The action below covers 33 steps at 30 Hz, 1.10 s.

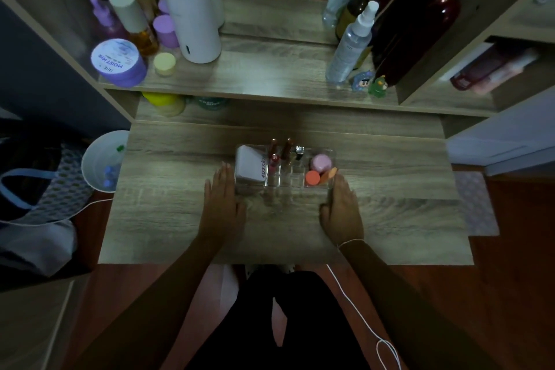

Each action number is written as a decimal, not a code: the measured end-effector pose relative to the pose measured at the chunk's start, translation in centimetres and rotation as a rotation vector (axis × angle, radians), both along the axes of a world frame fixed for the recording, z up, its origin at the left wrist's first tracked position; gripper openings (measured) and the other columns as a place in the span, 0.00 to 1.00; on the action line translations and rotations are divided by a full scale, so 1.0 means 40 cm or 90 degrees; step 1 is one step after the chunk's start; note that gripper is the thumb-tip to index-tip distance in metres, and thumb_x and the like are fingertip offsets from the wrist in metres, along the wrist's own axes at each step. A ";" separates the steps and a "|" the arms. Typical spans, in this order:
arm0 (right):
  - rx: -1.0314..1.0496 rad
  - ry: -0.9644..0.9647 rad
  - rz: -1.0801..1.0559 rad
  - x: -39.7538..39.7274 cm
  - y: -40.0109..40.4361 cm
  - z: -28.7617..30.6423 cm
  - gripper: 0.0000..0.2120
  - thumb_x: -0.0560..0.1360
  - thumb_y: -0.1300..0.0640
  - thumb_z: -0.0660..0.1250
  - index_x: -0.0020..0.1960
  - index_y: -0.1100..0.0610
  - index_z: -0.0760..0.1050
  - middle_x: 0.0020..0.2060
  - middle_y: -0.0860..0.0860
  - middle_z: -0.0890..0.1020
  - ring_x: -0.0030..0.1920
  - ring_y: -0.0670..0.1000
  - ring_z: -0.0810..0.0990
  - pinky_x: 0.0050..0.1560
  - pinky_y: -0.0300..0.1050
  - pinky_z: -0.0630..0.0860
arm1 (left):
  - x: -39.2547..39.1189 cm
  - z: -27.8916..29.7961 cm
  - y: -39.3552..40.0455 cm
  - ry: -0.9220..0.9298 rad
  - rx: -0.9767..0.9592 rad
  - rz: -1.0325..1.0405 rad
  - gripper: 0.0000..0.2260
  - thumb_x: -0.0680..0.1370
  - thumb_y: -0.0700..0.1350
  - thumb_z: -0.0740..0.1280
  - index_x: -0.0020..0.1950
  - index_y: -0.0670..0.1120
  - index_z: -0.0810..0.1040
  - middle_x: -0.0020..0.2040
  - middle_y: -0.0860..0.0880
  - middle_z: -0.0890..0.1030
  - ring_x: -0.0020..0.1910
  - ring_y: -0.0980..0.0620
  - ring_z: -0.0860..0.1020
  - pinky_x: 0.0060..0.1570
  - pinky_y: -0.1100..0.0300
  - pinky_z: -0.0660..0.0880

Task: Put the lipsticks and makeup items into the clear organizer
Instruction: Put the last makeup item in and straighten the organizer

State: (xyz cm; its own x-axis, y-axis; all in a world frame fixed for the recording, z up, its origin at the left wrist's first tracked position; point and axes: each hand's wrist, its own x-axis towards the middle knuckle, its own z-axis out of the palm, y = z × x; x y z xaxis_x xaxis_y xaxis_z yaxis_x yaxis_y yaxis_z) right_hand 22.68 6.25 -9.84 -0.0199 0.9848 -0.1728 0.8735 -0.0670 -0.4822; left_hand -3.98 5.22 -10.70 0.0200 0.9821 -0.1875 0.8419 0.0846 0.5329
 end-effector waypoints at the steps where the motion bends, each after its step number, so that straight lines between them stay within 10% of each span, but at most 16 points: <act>1: 0.006 -0.004 0.000 0.002 -0.003 -0.001 0.34 0.73 0.65 0.60 0.76 0.59 0.50 0.75 0.59 0.61 0.76 0.57 0.58 0.76 0.60 0.51 | 0.003 0.000 0.001 0.003 0.000 -0.002 0.33 0.75 0.46 0.58 0.76 0.38 0.48 0.77 0.36 0.53 0.76 0.40 0.51 0.74 0.40 0.45; 14: 0.001 -0.133 0.093 0.033 -0.012 -0.013 0.31 0.79 0.55 0.56 0.76 0.58 0.46 0.76 0.59 0.57 0.76 0.61 0.53 0.75 0.62 0.53 | 0.004 0.015 0.000 0.058 -0.043 -0.064 0.36 0.76 0.45 0.62 0.76 0.37 0.44 0.77 0.36 0.52 0.76 0.40 0.51 0.74 0.39 0.49; 33: -0.041 -0.225 0.166 0.212 0.016 -0.015 0.35 0.79 0.38 0.49 0.77 0.56 0.44 0.78 0.55 0.50 0.77 0.59 0.46 0.76 0.62 0.47 | 0.112 0.023 0.012 0.169 -0.037 -0.167 0.41 0.74 0.68 0.40 0.76 0.38 0.52 0.77 0.37 0.54 0.77 0.42 0.50 0.75 0.44 0.46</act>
